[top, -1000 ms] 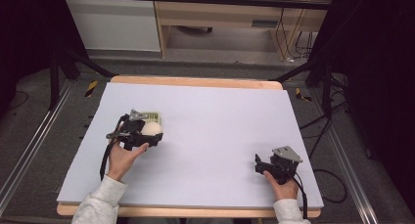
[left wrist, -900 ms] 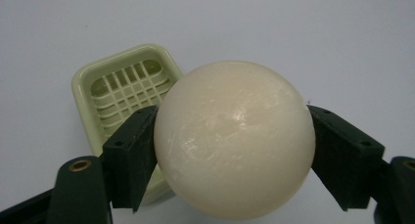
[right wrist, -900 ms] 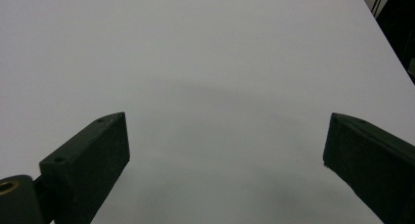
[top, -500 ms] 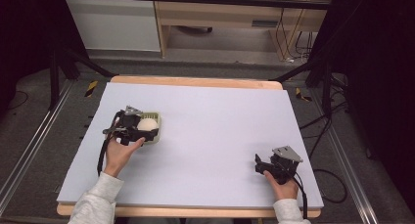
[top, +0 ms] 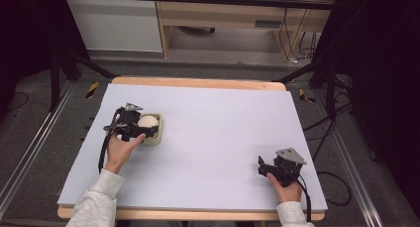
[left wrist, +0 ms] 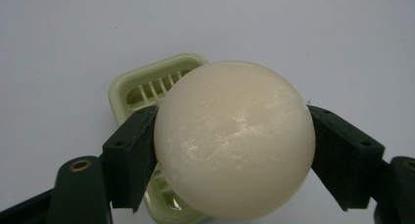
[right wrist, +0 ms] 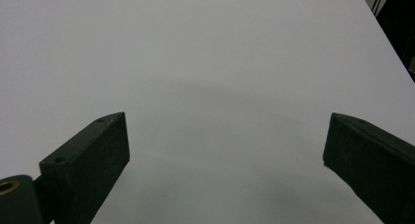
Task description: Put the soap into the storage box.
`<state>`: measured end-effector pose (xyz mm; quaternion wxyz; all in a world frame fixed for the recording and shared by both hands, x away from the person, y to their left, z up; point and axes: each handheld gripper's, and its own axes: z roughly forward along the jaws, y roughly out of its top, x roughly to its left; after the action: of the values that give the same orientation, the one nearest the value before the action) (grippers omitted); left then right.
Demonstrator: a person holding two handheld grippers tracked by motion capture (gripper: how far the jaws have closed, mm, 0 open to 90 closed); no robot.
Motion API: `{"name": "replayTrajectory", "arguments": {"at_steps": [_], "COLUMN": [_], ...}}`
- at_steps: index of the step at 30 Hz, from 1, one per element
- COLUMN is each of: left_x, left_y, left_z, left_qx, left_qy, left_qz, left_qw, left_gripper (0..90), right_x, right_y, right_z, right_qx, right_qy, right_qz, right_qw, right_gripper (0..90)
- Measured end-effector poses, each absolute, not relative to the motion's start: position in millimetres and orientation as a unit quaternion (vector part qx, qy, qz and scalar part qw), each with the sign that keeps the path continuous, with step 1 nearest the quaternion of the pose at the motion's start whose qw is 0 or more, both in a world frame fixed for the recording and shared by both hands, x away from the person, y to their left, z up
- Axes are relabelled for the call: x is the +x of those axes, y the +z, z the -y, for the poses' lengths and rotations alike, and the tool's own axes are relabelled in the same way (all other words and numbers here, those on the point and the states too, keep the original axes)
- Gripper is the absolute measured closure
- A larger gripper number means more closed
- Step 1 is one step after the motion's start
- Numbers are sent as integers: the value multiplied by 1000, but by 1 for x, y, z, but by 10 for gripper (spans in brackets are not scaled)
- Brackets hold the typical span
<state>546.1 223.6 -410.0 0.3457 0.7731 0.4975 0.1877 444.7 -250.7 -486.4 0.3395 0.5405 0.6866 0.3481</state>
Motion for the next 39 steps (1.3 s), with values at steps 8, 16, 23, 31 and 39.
{"name": "replayTrajectory", "arguments": {"at_steps": [8,16,23,31,39], "left_x": [553,560,564,566,569], "left_y": [-414,-417,-423,-428,-432], "left_z": [-227,-231,-232,-229,-228], "left_qx": [773,771,774,778,780], "left_qy": [188,187,185,182,181], "left_qz": [-501,-509,-511,-509,-511], "left_qw": [339,334,326,320,312], "left_gripper": [243,244,244,244,243], "right_x": [445,445,445,445,445], "right_y": [-486,-486,-487,-487,-487], "right_z": [251,251,251,250,250], "right_qx": [542,540,540,540,540], "right_qy": [348,348,347,347,347], "right_qz": [-687,-688,-688,-688,-689], "right_qw": [337,338,337,338,336], "right_gripper": [38,38,38,38,38]}}
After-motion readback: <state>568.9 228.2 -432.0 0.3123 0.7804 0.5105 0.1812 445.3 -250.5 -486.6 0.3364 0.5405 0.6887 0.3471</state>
